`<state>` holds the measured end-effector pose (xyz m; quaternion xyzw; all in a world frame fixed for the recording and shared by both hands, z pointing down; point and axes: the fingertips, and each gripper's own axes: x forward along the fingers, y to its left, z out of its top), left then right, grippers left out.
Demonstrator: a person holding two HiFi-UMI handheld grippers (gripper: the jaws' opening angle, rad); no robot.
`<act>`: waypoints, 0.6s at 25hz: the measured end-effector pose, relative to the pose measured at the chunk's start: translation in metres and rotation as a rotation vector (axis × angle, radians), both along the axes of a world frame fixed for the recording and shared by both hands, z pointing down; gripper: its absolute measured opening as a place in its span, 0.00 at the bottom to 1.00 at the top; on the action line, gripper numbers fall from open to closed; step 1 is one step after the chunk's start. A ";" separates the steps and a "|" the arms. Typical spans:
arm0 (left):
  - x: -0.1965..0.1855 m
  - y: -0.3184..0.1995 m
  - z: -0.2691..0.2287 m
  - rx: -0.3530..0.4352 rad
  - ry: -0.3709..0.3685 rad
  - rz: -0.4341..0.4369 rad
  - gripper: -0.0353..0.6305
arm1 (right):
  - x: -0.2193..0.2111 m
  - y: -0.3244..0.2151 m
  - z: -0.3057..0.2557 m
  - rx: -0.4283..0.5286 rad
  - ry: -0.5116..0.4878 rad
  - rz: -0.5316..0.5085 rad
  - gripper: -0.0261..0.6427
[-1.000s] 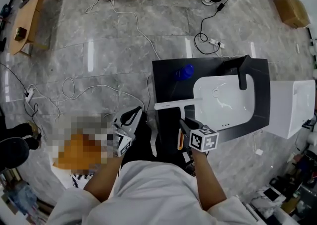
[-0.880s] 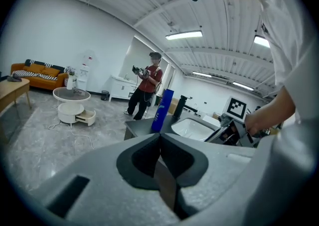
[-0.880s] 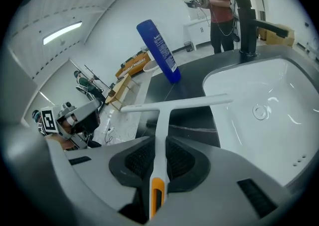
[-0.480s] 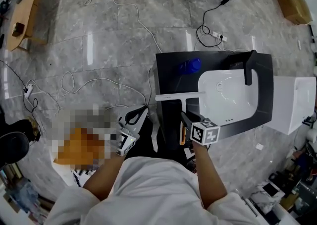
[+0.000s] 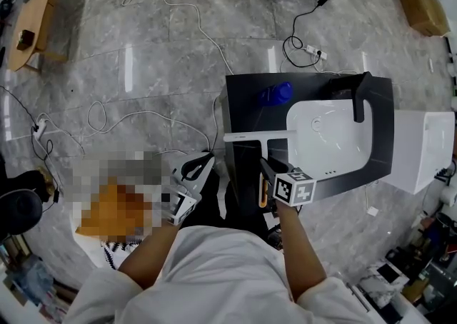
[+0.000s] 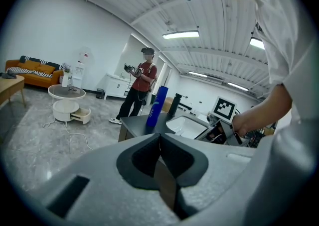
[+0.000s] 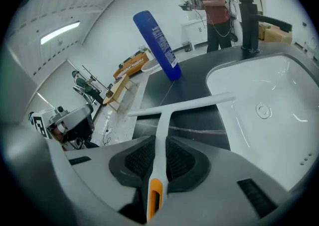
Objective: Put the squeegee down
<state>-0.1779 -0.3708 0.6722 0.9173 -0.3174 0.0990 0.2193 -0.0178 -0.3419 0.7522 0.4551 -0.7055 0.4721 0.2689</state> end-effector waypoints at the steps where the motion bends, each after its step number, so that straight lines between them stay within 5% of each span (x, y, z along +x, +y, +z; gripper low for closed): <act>1: 0.000 0.001 0.001 -0.001 0.001 0.001 0.08 | 0.000 -0.001 0.000 0.002 0.004 -0.002 0.15; 15: 0.002 0.005 -0.016 0.017 0.022 -0.010 0.08 | 0.004 -0.004 -0.015 0.032 0.023 0.012 0.16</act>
